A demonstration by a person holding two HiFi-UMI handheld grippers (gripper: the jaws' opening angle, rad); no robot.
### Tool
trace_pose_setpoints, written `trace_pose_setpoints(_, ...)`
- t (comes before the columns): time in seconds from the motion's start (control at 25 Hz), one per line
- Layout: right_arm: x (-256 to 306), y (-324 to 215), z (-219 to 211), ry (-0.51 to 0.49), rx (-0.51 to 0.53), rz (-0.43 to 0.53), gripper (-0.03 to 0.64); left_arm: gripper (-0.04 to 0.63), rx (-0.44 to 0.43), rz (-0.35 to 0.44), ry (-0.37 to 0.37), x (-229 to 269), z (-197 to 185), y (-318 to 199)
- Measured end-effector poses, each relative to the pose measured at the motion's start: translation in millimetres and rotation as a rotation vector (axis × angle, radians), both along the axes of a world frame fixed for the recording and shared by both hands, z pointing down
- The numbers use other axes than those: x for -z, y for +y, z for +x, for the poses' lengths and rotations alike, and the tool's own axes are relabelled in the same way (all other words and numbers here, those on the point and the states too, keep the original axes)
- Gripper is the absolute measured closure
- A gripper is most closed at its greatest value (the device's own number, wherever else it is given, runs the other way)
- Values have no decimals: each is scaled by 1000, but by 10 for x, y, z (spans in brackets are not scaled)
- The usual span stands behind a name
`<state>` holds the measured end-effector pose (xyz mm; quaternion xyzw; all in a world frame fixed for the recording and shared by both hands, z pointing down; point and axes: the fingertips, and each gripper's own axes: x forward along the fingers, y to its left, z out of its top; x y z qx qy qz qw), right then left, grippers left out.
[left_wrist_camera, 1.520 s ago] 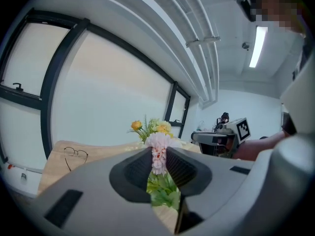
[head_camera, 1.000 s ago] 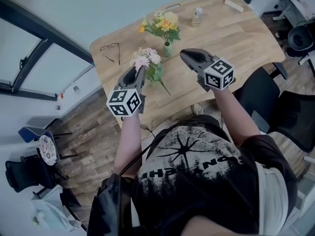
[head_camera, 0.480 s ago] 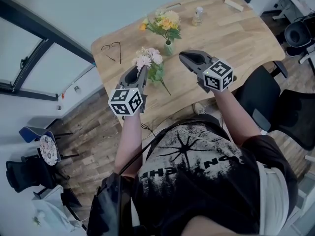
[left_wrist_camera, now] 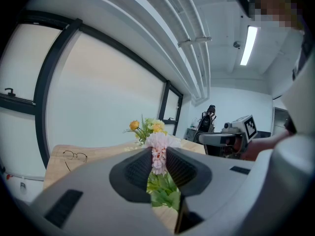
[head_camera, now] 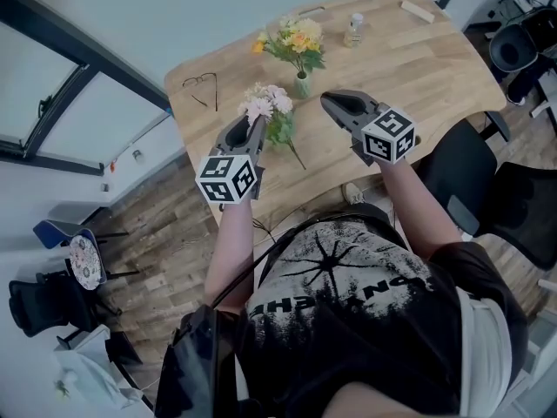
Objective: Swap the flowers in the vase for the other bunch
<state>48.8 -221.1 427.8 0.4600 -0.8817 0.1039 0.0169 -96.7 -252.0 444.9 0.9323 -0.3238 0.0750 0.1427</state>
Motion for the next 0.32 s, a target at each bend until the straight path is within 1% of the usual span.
trace_pose_setpoints(0.32,-63,64,-43,5,4,-6,585,499,-6,4,-2,-12,10,34)
